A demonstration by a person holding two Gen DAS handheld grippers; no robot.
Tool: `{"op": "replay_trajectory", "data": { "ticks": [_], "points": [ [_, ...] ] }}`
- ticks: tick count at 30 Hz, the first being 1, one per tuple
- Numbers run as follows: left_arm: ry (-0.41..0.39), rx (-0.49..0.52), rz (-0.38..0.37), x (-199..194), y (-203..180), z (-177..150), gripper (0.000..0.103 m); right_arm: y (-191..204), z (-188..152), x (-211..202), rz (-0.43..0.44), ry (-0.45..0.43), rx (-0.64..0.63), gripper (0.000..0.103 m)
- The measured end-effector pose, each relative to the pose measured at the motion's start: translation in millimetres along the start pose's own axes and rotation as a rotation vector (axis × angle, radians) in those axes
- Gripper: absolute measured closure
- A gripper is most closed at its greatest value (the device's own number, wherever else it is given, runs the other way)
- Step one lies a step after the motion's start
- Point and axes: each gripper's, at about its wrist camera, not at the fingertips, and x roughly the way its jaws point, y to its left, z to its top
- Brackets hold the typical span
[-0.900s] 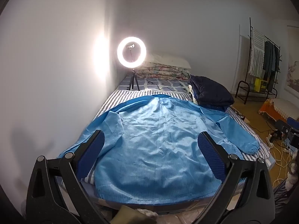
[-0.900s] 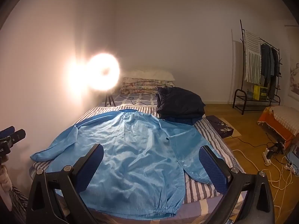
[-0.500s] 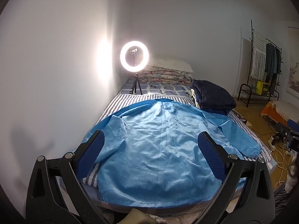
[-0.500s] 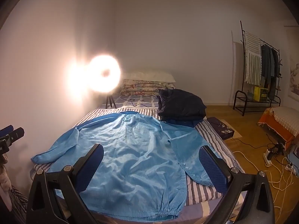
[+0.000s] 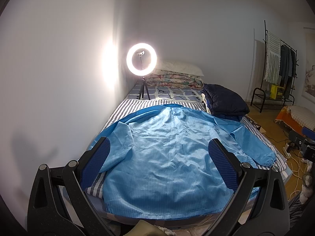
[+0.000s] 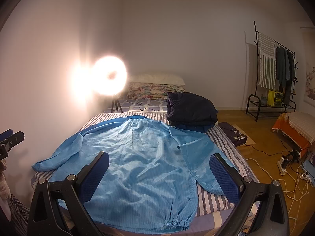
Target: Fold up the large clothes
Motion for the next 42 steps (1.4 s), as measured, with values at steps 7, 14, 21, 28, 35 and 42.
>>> {"op": "replay_trajectory", "data": {
  "ticks": [7, 14, 21, 28, 35, 42],
  "points": [
    [0.001, 0.0, 0.001, 0.7, 0.3, 0.1, 0.001, -1.1, -2.2, 3.7, 0.005, 0.006, 0.0, 0.0],
    [0.002, 0.0, 0.001, 0.2, -0.1, 1.1, 0.001, 0.8, -1.4, 5.0, 0.005, 0.007, -0.002, 0.0],
    [-0.001, 0.002, 0.004, 0.2, -0.6, 0.4, 0.001, 0.5, -1.8, 5.1, 0.006, 0.006, -0.002, 0.0],
    [-0.001, 0.003, 0.006, 1.2, 0.4, 3.0, 0.001, 2.3, -1.6, 5.9, 0.008, 0.008, -0.005, 0.0],
    [-0.002, 0.004, 0.006, 0.9, 0.2, 3.2, 0.001, 3.0, -1.1, 5.9, 0.008, 0.008, -0.006, 0.0],
    [-0.003, 0.006, 0.009, 0.4, -0.7, 2.0, 0.001, 4.5, -2.1, 6.9, 0.01, 0.011, -0.009, 0.0]
  ]
}}
